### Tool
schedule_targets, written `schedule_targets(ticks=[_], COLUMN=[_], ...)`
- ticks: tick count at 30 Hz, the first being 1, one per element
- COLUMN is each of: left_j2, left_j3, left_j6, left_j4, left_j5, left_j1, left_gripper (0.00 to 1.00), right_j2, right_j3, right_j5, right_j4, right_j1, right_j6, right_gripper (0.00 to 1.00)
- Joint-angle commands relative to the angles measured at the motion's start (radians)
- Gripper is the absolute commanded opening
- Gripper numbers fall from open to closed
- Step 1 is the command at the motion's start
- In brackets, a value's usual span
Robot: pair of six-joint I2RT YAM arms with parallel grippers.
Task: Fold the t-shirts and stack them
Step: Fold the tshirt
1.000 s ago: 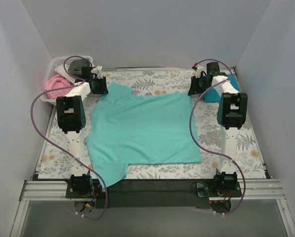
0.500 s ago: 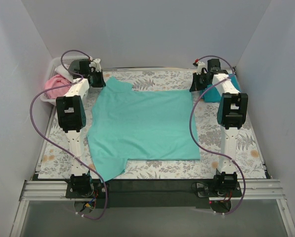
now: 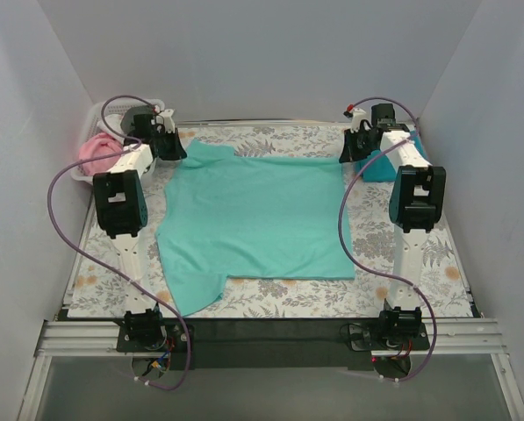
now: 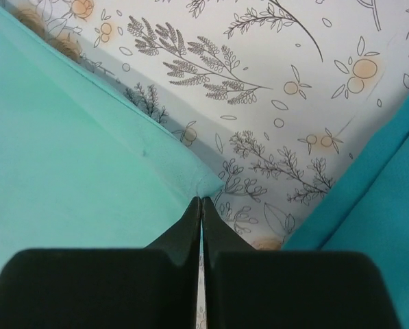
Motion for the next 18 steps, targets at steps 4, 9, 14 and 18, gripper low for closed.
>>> schedule_targets(ticks=[4,9,14,18], left_j2=[-0.258,-0.364,-0.473,-0.538], left_j3=[-0.175,-0.302,-0.463,-0.569], left_j6=[0.068,0.116,0.177,0.231], left_j4=[0.055,0.055,0.054,0.046], left_j5=[0.116,0.159,0.176,0.170], left_j1=[0.049,0.063,0.065,0.072], left_gripper=[0.00,0.00,0.00,0.00], right_j2=[-0.182,-0.246,-0.301,-0.338], right_j3=[-0.104,-0.170,-0.259,-0.365], right_j5=[-0.021,-0.046,-0.046,-0.053], right_j4=[0.011,-0.008,-0.022,-0.031], right_j1=[-0.038,-0.038,-0.038,-0.038], right_j6=[-0.085,-0.109,-0.137,-0.163], right_gripper=[0.01,0.01,0.01,0.01])
